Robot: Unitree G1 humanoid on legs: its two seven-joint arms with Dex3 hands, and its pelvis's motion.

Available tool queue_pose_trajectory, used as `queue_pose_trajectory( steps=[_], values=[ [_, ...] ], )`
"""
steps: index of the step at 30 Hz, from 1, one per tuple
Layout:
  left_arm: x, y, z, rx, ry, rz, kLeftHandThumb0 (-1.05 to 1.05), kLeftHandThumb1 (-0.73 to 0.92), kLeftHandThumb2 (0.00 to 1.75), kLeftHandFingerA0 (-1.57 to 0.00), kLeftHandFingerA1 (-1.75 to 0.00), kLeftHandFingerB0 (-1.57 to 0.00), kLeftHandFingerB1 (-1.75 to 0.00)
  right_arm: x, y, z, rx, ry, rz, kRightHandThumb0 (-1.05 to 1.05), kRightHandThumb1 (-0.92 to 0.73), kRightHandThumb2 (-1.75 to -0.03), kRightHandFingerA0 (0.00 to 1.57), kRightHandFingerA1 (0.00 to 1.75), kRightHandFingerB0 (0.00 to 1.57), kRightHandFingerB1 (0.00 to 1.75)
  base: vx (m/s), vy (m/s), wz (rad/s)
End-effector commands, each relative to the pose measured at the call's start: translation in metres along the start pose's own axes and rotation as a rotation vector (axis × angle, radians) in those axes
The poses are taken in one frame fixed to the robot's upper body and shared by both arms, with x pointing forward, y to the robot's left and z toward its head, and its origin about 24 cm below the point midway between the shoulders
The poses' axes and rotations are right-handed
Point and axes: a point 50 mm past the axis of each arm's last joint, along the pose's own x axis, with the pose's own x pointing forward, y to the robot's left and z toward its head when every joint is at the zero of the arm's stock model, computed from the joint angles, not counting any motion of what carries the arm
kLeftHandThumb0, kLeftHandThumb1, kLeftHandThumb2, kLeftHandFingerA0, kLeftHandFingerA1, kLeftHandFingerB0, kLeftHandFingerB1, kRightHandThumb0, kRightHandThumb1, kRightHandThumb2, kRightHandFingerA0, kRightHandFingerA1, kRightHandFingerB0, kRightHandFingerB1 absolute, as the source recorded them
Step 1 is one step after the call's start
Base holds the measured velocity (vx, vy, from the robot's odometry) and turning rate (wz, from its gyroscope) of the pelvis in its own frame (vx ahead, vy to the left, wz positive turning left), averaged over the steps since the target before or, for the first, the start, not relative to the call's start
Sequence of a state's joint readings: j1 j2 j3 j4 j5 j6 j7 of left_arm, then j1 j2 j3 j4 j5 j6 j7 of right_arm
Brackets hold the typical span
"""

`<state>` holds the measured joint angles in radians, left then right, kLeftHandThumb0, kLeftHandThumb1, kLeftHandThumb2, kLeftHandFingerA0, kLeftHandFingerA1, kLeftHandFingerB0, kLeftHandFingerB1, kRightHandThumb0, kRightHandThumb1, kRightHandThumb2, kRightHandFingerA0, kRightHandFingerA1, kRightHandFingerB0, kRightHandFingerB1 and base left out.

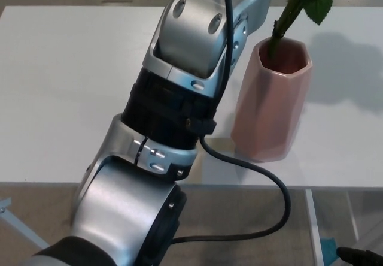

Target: Use the left hand to pick up the rose and then lift and insert it into the pink vase.

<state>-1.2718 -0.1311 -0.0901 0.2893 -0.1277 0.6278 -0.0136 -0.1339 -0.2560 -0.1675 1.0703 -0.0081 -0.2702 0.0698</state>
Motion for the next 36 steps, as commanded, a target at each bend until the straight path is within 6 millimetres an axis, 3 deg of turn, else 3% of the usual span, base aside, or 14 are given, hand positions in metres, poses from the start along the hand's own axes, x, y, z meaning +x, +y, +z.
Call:
queue_pose_trajectory(
  steps=[1, 13, 21, 36],
  values=[
    [0.001, -0.016, 0.011, 0.016, -0.021, -0.031, -0.19, 0.78, 0.67, -0.77, -1.52, -0.81, -0.75, 0.0, -0.001, -0.003, 0.011, 0.024, -0.004, -0.21, -0.63, -0.58, 0.61, 0.51, 0.55, 0.47, 0.0, 0.0, 0.0],
    [-0.001, -0.016, 0.015, 0.015, -0.032, -0.044, -0.19, 0.78, 0.67, -0.76, -1.51, -0.8, -0.76, 0.0, -0.002, -0.002, 0.011, 0.02, 0.001, -0.2, -0.63, -0.58, 0.61, 0.51, 0.55, 0.47, 0.0, 0.0, 0.0],
    [-0.003, -0.02, 0.008, -0.058, -0.005, -0.053, -0.19, 0.78, 0.67, -0.77, -1.51, -0.8, -0.77, 0.0, -0.002, -0.002, 0.011, 0.027, 0.002, -0.2, -0.63, -0.58, 0.6, 0.5, 0.55, 0.47, 0.0, 0.0, 0.0],
    [-0.012, -0.033, 0.01, -0.246, 0.032, -0.142, -0.19, 0.79, 0.67, -0.92, -1.5, -0.8, -0.72, 0.001, -0.002, -0.001, 0.015, 0.027, 0.001, -0.2, -0.63, -0.58, 0.6, 0.5, 0.54, 0.47, 0.0, 0.0, 0.0]
  ],
)
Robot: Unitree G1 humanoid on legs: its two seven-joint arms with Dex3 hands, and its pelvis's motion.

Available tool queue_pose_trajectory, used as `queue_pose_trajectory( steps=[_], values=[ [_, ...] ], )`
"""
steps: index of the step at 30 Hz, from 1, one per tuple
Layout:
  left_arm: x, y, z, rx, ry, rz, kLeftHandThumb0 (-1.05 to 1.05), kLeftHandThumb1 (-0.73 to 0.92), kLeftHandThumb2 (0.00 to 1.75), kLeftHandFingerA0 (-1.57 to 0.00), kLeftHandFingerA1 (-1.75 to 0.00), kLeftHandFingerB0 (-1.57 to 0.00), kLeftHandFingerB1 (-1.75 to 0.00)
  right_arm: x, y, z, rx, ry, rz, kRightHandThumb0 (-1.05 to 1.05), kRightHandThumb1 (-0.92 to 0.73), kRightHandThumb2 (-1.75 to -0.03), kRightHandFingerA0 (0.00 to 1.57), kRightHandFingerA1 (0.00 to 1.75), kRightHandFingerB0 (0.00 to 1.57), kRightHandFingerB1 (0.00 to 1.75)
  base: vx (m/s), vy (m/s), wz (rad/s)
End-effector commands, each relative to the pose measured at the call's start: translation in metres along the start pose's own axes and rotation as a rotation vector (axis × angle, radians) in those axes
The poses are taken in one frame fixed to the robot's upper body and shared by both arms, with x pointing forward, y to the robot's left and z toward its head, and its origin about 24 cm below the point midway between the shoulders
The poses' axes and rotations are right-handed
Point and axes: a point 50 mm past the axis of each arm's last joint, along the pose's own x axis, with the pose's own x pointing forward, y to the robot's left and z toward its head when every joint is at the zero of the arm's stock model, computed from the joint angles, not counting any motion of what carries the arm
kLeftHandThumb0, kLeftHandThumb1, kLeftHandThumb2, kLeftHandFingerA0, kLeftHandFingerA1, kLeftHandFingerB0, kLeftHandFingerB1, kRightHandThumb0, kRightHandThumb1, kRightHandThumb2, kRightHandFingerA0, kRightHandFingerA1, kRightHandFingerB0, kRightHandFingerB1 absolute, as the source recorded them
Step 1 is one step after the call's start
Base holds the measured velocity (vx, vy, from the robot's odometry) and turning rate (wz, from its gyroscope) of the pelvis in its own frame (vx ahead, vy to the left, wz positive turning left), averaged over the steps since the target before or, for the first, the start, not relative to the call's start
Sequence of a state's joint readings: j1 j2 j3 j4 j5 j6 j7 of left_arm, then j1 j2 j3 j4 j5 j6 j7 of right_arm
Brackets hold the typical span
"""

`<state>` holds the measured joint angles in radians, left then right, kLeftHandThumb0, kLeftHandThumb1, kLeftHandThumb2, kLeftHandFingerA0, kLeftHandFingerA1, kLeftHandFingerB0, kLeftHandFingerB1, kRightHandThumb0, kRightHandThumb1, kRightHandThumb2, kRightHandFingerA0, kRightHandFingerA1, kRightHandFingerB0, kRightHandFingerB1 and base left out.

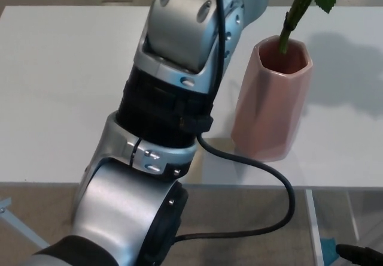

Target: Use the left hand to pick up the rose and then lift and insert it into the pink vase.

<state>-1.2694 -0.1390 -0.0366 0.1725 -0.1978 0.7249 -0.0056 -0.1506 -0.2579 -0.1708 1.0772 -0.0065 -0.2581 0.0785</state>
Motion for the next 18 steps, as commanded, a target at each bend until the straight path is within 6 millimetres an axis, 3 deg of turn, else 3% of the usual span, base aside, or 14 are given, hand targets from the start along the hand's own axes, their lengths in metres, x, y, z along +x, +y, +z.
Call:
queue_pose_trajectory(
  steps=[1, 6, 8, 18],
  values=[
    [-0.0014, -0.0348, -0.0081, -0.164, 0.065, -0.116, -0.18, 0.81, 0.63, -0.96, -1.47, -0.79, -0.73, -0.0011, -0.0025, -0.0045, 0.012, 0.026, -0.005, -0.2, -0.63, -0.58, 0.6, 0.5, 0.55, 0.47, 0.0, 0.0, 0.0],
    [-0.0032, -0.0364, -0.0058, -0.178, 0.076, -0.122, -0.18, 0.82, 0.63, -0.96, -1.47, -0.78, -0.73, -0.0011, -0.0029, -0.004, 0.013, 0.023, -0.004, -0.2, -0.63, -0.58, 0.6, 0.5, 0.55, 0.47, 0.0, 0.0, 0.0],
    [-0.004, -0.0372, -0.006, -0.174, 0.077, -0.125, -0.17, 0.81, 0.66, -0.96, -1.49, -0.77, -0.83, -0.001, -0.0027, -0.0043, 0.014, 0.024, -0.004, -0.2, -0.63, -0.58, 0.6, 0.5, 0.55, 0.47, 0.0, 0.0, 0.0],
    [-0.0044, -0.0346, -0.01, -0.147, 0.093, -0.114, -0.19, 0.82, 0.64, -0.96, -1.48, -0.8, -0.81, -0.0004, -0.0031, -0.0028, 0.014, 0.02, -0.008, -0.21, -0.63, -0.58, 0.6, 0.5, 0.55, 0.47, 0.0, 0.0, 0.0]
  ],
)
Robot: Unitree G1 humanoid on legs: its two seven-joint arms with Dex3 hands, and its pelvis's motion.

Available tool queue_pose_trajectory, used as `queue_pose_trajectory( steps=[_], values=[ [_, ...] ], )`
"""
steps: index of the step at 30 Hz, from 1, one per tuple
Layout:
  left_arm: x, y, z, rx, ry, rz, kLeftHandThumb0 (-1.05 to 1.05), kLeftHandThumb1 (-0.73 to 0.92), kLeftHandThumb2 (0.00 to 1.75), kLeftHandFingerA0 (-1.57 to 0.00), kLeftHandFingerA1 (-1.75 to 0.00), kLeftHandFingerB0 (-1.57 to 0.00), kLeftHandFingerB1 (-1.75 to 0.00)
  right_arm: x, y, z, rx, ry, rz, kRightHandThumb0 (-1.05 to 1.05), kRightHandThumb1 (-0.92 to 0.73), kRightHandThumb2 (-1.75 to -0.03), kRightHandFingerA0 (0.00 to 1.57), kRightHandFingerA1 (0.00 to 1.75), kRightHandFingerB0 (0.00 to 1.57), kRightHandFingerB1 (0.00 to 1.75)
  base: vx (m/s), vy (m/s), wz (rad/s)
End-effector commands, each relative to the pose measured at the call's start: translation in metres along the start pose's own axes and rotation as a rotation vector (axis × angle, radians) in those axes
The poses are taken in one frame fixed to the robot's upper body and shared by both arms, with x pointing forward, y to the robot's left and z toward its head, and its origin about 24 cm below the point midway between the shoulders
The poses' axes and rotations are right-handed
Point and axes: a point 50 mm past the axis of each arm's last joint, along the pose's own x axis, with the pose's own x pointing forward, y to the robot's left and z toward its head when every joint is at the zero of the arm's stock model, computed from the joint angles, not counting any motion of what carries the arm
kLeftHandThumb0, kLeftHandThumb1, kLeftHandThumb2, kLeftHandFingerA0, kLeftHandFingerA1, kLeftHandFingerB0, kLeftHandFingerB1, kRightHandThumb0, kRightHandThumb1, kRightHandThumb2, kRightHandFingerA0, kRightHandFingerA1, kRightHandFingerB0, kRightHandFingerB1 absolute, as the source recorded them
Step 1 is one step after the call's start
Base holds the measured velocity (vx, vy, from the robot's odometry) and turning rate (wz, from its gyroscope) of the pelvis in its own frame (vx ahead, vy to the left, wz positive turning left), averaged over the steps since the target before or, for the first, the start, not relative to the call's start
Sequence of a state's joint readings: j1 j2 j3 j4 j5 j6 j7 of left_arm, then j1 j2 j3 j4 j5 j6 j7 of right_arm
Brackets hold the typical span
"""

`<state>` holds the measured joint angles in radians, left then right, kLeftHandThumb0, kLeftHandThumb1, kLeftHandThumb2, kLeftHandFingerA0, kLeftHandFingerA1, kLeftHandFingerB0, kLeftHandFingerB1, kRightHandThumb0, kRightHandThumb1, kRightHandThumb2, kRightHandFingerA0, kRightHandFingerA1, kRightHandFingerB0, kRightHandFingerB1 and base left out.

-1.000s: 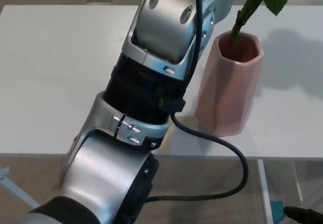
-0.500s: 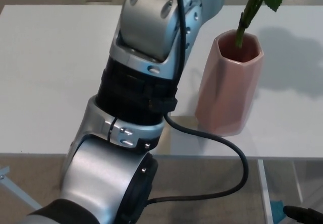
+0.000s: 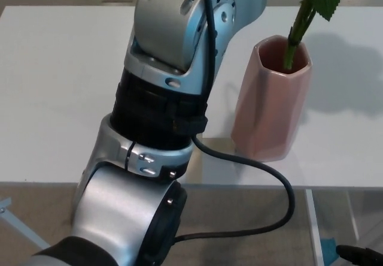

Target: Use the left hand to pick up the rose and then lift and insert it into the pink vase.

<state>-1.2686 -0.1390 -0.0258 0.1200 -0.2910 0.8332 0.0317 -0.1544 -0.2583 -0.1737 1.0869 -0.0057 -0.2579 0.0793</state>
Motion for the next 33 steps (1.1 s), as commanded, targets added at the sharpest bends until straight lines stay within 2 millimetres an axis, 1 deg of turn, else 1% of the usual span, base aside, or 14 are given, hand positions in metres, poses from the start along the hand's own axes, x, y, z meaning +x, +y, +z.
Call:
queue_pose_trajectory(
  steps=[1, 5, 6, 8, 9, 13, 15, 19, 21, 22, 27, 31, 32, 33],
  values=[
    [0.002, -0.029, -0.013, -0.08, 0.04, -0.082, -0.19, 0.82, 0.64, -0.96, -1.48, -0.8, -0.81, -0.001, -0.003, -0.002, 0.01, 0.014, -0.006, -0.21, -0.63, -0.58, 0.6, 0.5, 0.55, 0.47, 0.0, 0.0, 0.0],
    [0.003, -0.026, -0.016, -0.071, 0.044, -0.073, -0.19, 0.82, 0.64, -0.95, -1.5, -0.79, -0.78, 0.0, -0.002, 0.0, 0.007, 0.003, -0.002, -0.21, -0.63, -0.58, 0.6, 0.5, 0.55, 0.47, 0.0, 0.0, 0.0],
    [0.003, -0.024, -0.019, -0.07, 0.047, -0.067, -0.2, 0.81, 0.64, -0.95, -1.51, -0.78, -0.71, 0.0, -0.002, 0.0, 0.009, 0.004, -0.003, -0.21, -0.63, -0.58, 0.6, 0.5, 0.56, 0.48, 0.0, 0.0, 0.0],
    [0.003, -0.023, -0.02, -0.068, 0.049, -0.063, -0.2, 0.81, 0.64, -0.95, -1.51, -0.79, -0.7, 0.0, -0.002, 0.0, 0.01, 0.004, -0.004, -0.21, -0.63, -0.58, 0.6, 0.5, 0.56, 0.48, 0.0, 0.0, 0.0],
    [0.004, -0.022, -0.021, -0.067, 0.049, -0.06, -0.21, 0.78, 0.67, -0.9, -1.56, -0.78, -0.69, 0.0, -0.002, 0.001, 0.009, 0.001, -0.005, -0.21, -0.63, -0.58, 0.6, 0.5, 0.56, 0.48, 0.0, 0.0, 0.0],
    [0.005, -0.02, -0.022, -0.07, 0.049, -0.053, -0.21, 0.78, 0.68, -0.89, -1.57, -0.78, -0.65, 0.001, -0.001, 0.002, 0.01, 0.001, -0.003, -0.21, -0.63, -0.58, 0.6, 0.51, 0.56, 0.48, 0.0, 0.0, 0.0],
    [0.007, -0.019, -0.021, -0.067, 0.047, -0.05, -0.2, 0.81, 0.63, -0.92, -1.55, -0.78, -0.64, 0.001, -0.001, 0.002, 0.009, 0.001, -0.004, -0.21, -0.63, -0.58, 0.6, 0.51, 0.56, 0.48, 0.0, 0.0, 0.0],
    [0.008, -0.016, -0.022, -0.052, 0.05, -0.042, -0.19, 0.81, 0.64, -0.93, -1.53, -0.78, -0.62, 0.001, -0.002, 0.002, 0.008, 0.0, -0.005, -0.22, -0.63, -0.58, 0.61, 0.51, 0.56, 0.48, 0.0, 0.0, 0.0],
    [0.009, -0.014, -0.024, -0.04, 0.05, -0.037, -0.18, 0.82, 0.64, -0.95, -1.5, -0.8, -0.65, 0.001, -0.001, 0.002, 0.008, -0.001, -0.003, -0.22, -0.63, -0.58, 0.61, 0.51, 0.56, 0.48, 0.0, 0.0, 0.0],
    [0.009, -0.013, -0.025, -0.03, 0.05, -0.033, -0.17, 0.82, 0.64, -0.97, -1.45, -0.82, -0.7, 0.001, -0.001, 0.002, 0.008, -0.002, -0.002, -0.22, -0.63, -0.58, 0.61, 0.51, 0.56, 0.48, 0.0, 0.0, 0.0],
    [0.009, -0.01, -0.028, -0.012, 0.044, -0.025, -0.16, 0.82, 0.64, -0.96, -1.43, -0.81, -0.71, 0.002, -0.001, 0.005, 0.01, -0.01, 0.001, -0.22, -0.63, -0.58, 0.61, 0.51, 0.56, 0.48, 0.0, 0.0, 0.0],
    [0.008, -0.009, -0.031, -0.007, 0.044, -0.021, -0.16, 0.82, 0.64, -0.97, -1.42, -0.8, -0.76, 0.002, 0.0, 0.006, 0.005, -0.014, 0.001, -0.22, -0.63, -0.58, 0.61, 0.51, 0.56, 0.48, 0.0, 0.0, 0.0],
    [0.008, -0.009, -0.035, -0.02, 0.057, -0.019, -0.16, 0.83, 0.64, -0.94, -1.45, -0.76, -0.89, 0.002, 0.0, 0.007, 0.001, -0.015, -0.001, -0.21, -0.63, -0.58, 0.61, 0.51, 0.56, 0.48, 0.0, 0.0, 0.0],
    [0.007, -0.009, -0.037, -0.025, 0.062, -0.018, -0.16, 0.83, 0.64, -0.94, -1.45, -0.76, -0.89, 0.003, 0.0, 0.007, 0.0, -0.016, -0.001, -0.21, -0.63, -0.58, 0.61, 0.51, 0.56, 0.48, 0.0, 0.0, 0.0]
  ],
)
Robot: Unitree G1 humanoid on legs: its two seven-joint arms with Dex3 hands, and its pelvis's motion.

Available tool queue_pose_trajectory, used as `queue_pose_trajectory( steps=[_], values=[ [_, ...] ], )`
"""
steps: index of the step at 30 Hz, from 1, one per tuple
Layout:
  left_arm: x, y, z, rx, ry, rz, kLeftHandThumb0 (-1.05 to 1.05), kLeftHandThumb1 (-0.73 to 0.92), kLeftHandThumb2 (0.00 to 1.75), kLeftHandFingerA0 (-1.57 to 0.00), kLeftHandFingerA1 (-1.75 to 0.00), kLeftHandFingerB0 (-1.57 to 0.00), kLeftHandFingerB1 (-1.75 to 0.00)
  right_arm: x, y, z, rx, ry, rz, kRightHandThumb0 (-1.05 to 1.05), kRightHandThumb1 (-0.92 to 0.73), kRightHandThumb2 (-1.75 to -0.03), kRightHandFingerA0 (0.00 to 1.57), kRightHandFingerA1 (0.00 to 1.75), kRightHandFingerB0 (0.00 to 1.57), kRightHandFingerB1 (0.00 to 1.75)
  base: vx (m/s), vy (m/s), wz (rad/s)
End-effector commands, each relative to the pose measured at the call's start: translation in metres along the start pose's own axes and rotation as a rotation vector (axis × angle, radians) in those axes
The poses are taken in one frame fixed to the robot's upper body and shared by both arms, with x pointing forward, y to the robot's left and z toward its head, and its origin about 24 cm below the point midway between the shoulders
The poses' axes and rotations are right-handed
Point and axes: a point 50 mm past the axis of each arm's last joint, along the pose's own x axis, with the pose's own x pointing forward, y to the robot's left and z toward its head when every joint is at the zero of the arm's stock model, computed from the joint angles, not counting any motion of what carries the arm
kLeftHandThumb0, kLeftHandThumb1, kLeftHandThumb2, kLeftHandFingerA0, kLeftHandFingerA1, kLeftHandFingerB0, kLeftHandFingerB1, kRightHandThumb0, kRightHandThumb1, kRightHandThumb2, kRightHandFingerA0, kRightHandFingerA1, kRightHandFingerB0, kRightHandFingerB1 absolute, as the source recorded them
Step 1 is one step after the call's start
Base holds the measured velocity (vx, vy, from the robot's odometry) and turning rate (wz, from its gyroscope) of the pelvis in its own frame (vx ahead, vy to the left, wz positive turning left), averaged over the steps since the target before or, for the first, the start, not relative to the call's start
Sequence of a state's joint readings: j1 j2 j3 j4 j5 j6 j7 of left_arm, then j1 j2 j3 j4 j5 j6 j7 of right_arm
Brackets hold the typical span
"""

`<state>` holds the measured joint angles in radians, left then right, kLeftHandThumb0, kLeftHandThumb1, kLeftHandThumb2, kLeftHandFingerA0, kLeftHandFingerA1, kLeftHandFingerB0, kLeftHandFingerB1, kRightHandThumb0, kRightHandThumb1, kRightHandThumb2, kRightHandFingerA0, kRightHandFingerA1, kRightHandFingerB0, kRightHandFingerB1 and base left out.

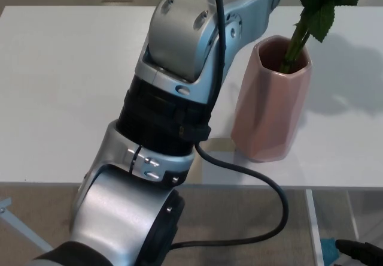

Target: Use the left hand to pick up the rose and then lift and insert it into the pink vase.

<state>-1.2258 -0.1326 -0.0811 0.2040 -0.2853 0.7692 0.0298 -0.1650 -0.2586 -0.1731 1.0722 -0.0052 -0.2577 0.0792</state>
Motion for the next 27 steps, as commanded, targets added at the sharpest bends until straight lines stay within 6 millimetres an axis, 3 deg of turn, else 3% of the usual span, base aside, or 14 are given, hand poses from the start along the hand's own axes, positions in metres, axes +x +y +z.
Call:
queue_pose_trajectory(
  steps=[1, 9, 10, 16, 17, 20, 21, 23, 24, 25, 26, 27],
  values=[
    [0.001, -0.011, -0.012, -0.041, 0.006, -0.027, -0.16, 0.82, 0.64, -0.95, -1.45, -0.75, -0.9, 0.001, -0.001, 0.0, -0.004, 0.01, -0.004, -0.21, -0.62, -0.58, 0.61, 0.51, 0.56, 0.47, 0.0, 0.0, 0.0],
    [0.0, -0.01, -0.02, -0.053, 0.019, -0.017, -0.17, 0.81, 0.65, -0.97, -1.45, -0.78, -0.82, 0.001, 0.0, 0.001, -0.011, 0.013, -0.007, -0.21, -0.62, -0.58, 0.61, 0.51, 0.55, 0.47, 0.0, 0.0, 0.0],
    [0.0, -0.009, -0.025, -0.06, 0.033, -0.004, -0.17, 0.82, 0.64, -0.95, -1.45, -0.83, -0.69, 0.002, 0.0, 0.002, -0.007, 0.01, -0.003, -0.21, -0.62, -0.58, 0.61, 0.51, 0.55, 0.47, 0.0, 0.0, 0.0],
    [0.001, -0.004, -0.036, -0.014, 0.06, 0.02, -0.17, 0.81, 0.67, -0.91, -1.44, -0.84, -0.7, 0.002, 0.0, 0.004, -0.016, 0.003, 0.004, -0.2, -0.62, -0.58, 0.61, 0.51, 0.55, 0.47, 0.0, 0.0, 0.0],
    [0.0, -0.002, -0.038, -0.004, 0.065, 0.021, -0.18, 0.82, 0.64, -1.03, -1.38, -0.85, -0.72, 0.002, 0.0, 0.004, -0.016, 0.002, 0.004, -0.2, -0.62, -0.58, 0.61, 0.51, 0.55, 0.48, 0.0, 0.0, 0.0],
    [0.0, 0.0, -0.04, 0.005, 0.069, 0.021, -0.18, 0.82, 0.64, -1.03, -1.38, -0.85, -0.72, 0.002, 0.0, 0.004, -0.014, 0.002, 0.003, -0.2, -0.62, -0.58, 0.61, 0.51, 0.55, 0.48, 0.0, 0.0, 0.0],
    [-0.002, 0.005, -0.04, 0.043, 0.084, 0.025, -0.25, 0.75, 0.63, -1.2, -0.77, -0.77, -0.5, 0.003, 0.0, 0.005, -0.01, 0.002, 0.006, -0.2, -0.62, -0.58, 0.61, 0.51, 0.55, 0.47, 0.0, 0.0, 0.0],
    [-0.003, 0.007, -0.041, 0.06, 0.091, 0.027, -0.25, 0.75, 0.63, -1.2, -0.77, -0.77, -0.5, 0.003, 0.0, 0.005, -0.009, 0.001, 0.007, -0.2, -0.62, -0.58, 0.61, 0.51, 0.55, 0.47, 0.0, 0.0, 0.0],
    [-0.003, 0.008, -0.042, 0.091, 0.117, -0.005, -0.61, 0.4, 0.78, -0.01, -0.24, -0.01, -0.17, 0.003, -0.001, 0.005, -0.009, 0.002, 0.007, -0.2, -0.62, -0.58, 0.6, 0.51, 0.55, 0.47, 0.0, 0.0, 0.0],
    [-0.003, 0.01, -0.044, 0.126, 0.152, -0.044, -0.61, 0.4, 0.78, -0.01, -0.24, -0.01, -0.17, 0.003, -0.001, 0.004, -0.01, 0.004, 0.006, -0.2, -0.62, -0.58, 0.6, 0.51, 0.55, 0.47, 0.0, 0.0, 0.0],
    [-0.004, 0.014, -0.046, 0.18, 0.185, -0.101, -0.77, 0.4, 0.8, 0.0, 0.0, 0.0, 0.0, 0.003, -0.001, 0.005, -0.008, 0.003, 0.008, -0.2, -0.62, -0.58, 0.6, 0.51, 0.55, 0.47, 0.0, 0.0, 0.0],
    [-0.004, 0.016, -0.047, 0.2, 0.198, -0.122, -0.77, 0.4, 0.8, 0.0, 0.0, 0.0, 0.0, 0.003, -0.001, 0.005, -0.008, 0.002, 0.009, -0.2, -0.62, -0.58, 0.6, 0.51, 0.55, 0.47, 0.0, 0.0, 0.0]
  ],
)
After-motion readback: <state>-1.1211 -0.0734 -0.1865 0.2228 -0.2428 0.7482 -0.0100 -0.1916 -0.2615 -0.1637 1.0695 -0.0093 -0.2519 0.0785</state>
